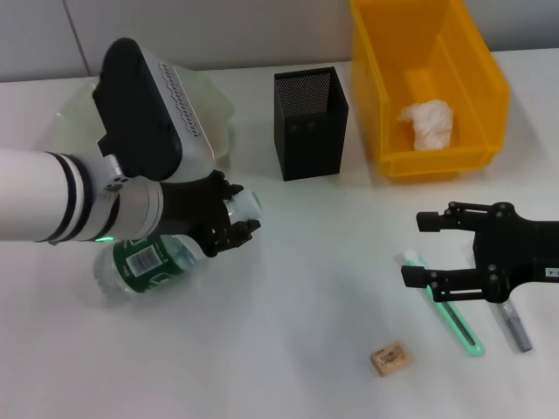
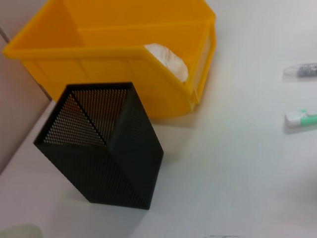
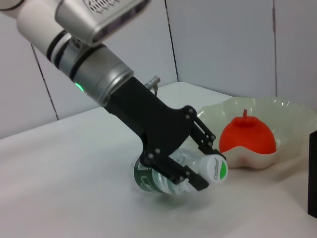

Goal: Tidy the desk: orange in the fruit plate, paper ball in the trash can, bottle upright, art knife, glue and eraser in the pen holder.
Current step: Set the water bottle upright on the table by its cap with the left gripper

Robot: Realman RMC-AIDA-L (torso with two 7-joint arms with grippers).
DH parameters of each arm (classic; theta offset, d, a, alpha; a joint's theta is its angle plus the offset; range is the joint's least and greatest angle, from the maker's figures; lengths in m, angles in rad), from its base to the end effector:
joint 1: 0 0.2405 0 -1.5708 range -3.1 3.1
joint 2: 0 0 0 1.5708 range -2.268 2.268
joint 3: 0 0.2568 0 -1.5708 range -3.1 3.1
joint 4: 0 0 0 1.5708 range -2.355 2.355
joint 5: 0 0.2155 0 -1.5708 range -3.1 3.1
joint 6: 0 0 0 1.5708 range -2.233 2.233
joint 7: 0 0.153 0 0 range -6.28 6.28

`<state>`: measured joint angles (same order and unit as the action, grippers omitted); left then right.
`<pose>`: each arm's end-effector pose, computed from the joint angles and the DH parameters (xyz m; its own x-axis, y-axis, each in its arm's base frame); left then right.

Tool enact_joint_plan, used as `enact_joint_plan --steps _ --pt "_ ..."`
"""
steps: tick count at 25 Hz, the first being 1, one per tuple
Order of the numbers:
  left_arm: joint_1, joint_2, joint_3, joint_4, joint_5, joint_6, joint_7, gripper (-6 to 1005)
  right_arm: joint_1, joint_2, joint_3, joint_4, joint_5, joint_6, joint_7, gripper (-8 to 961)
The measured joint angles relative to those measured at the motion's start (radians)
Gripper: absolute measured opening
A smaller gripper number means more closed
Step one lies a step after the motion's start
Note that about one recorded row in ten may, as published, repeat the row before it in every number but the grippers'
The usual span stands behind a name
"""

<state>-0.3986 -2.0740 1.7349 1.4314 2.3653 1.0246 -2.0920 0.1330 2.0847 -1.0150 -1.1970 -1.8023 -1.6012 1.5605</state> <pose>-0.1535 0.3472 -0.0668 0.9918 0.0736 -0.1044 0.0242 -0.9106 -0.4126 0.2708 0.2727 0.0345 0.8463 -0.3052 -0.4367 -0.4317 -0.8732 -0.2264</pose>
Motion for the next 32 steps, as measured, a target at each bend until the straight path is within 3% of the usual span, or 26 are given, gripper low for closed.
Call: enact_joint_plan --steps 13,32 --pt "0.09 0.001 0.005 0.118 -0.022 -0.011 -0.002 450 0.0 0.0 0.003 0.001 0.0 0.001 -0.001 821" --pt "0.132 0.005 -0.072 0.152 -0.243 -0.002 0.102 450 -0.002 0.0 0.003 0.007 0.0 -0.004 -0.001 821"
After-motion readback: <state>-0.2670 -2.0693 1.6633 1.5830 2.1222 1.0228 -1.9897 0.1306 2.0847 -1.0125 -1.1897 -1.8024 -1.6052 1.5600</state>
